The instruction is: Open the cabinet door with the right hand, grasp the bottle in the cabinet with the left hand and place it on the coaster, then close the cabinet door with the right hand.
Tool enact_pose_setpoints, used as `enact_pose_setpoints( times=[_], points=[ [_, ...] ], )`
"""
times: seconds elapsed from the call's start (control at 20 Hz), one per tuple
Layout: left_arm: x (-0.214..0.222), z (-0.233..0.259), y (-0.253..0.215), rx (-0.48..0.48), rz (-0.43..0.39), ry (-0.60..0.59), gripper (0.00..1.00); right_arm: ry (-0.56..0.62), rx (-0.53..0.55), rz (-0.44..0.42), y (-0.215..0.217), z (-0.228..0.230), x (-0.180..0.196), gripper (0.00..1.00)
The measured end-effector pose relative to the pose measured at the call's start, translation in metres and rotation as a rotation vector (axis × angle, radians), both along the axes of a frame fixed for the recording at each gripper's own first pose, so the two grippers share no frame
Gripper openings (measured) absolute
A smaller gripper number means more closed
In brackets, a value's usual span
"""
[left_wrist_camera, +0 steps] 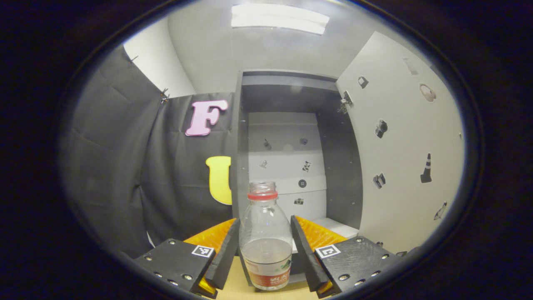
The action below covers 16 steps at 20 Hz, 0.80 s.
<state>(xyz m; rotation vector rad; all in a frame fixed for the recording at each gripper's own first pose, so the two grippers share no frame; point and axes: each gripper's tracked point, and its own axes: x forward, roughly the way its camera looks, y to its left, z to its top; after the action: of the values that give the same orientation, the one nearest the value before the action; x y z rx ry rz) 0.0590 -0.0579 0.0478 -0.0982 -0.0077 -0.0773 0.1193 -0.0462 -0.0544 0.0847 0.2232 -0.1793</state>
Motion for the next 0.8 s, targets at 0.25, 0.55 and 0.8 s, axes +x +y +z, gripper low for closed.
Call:
enact_pose_setpoints(
  times=[0.25, 0.55, 0.8],
  points=[
    [-0.043, -0.034, 0.028, -0.013, 0.052, 0.054, 0.73, -0.017, 0.039, 0.022, 0.005, 0.002, -0.004, 0.99],
    [-0.089, -0.081, 0.042, 0.009, 0.090, 0.079, 0.73, -0.030, 0.073, 0.025, 0.004, 0.004, -0.007, 0.96],
    [-0.117, -0.141, 0.044, -0.003, 0.097, 0.149, 0.73, -0.046, 0.093, 0.029, 0.005, 0.003, -0.008, 0.98]
  ],
)
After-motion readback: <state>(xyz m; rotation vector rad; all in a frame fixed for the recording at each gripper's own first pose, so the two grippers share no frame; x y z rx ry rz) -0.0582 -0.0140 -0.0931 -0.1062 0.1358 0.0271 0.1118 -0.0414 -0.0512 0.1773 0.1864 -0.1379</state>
